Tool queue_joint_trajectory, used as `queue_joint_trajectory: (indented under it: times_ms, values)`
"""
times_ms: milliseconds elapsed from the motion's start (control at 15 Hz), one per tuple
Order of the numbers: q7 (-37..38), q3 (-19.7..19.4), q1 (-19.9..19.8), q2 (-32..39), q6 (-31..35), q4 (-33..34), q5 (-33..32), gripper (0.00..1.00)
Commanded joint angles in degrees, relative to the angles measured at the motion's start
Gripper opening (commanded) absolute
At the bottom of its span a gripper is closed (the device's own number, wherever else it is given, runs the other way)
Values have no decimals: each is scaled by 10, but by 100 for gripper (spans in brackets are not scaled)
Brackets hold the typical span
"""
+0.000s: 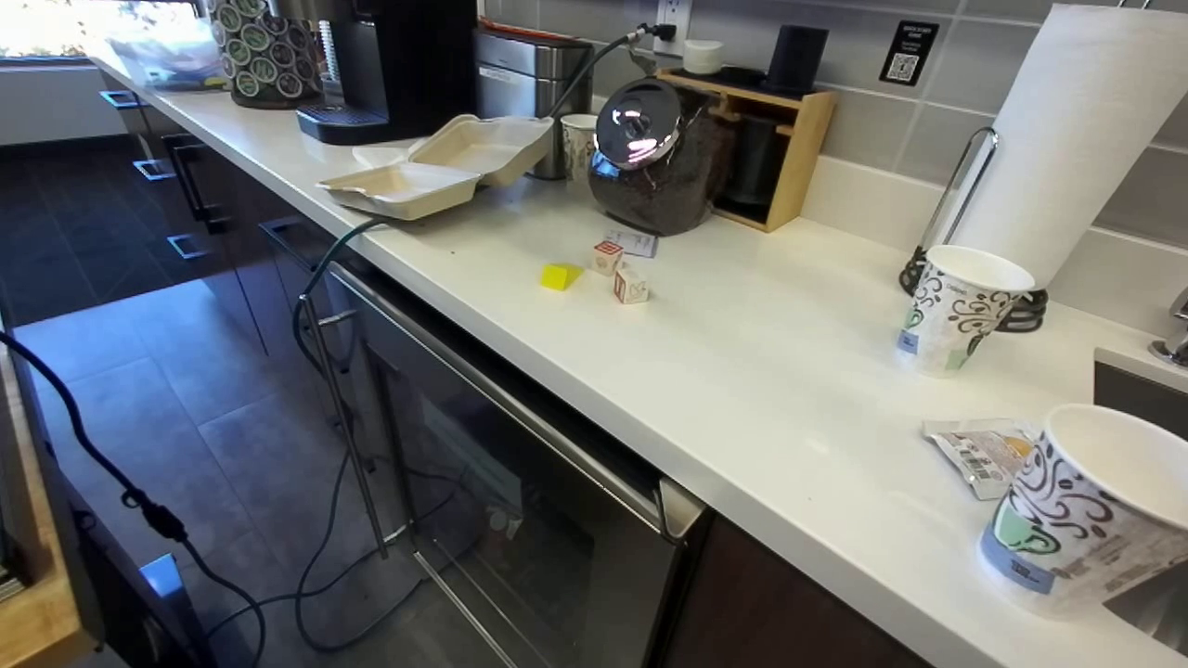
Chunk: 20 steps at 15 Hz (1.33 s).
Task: Move the lunch pack to the right
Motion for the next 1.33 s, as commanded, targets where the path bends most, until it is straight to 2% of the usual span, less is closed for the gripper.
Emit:
queue_joint_trajectory:
  times_ms: [0, 133, 200, 267, 400, 600, 667, 933, 1133, 1267]
  values:
    - [-147, -62, 34, 136, -44, 109, 84, 100]
    - [-142, -55, 42, 201, -71, 147, 109, 100]
    - [-130, 12, -19, 228, -93, 169, 110, 100]
    - [-129, 21, -38, 154, -48, 106, 93, 100]
    - [-123, 56, -52, 204, -62, 139, 93, 100]
    - [-122, 65, -59, 228, -69, 159, 92, 100]
    - [-158, 76, -66, 243, -22, 157, 102, 100]
    - [-221, 130, -108, 297, 143, 151, 155, 100]
    - [-255, 172, -134, 342, 228, 153, 228, 100]
    - [-284, 203, -157, 377, 251, 166, 282, 100]
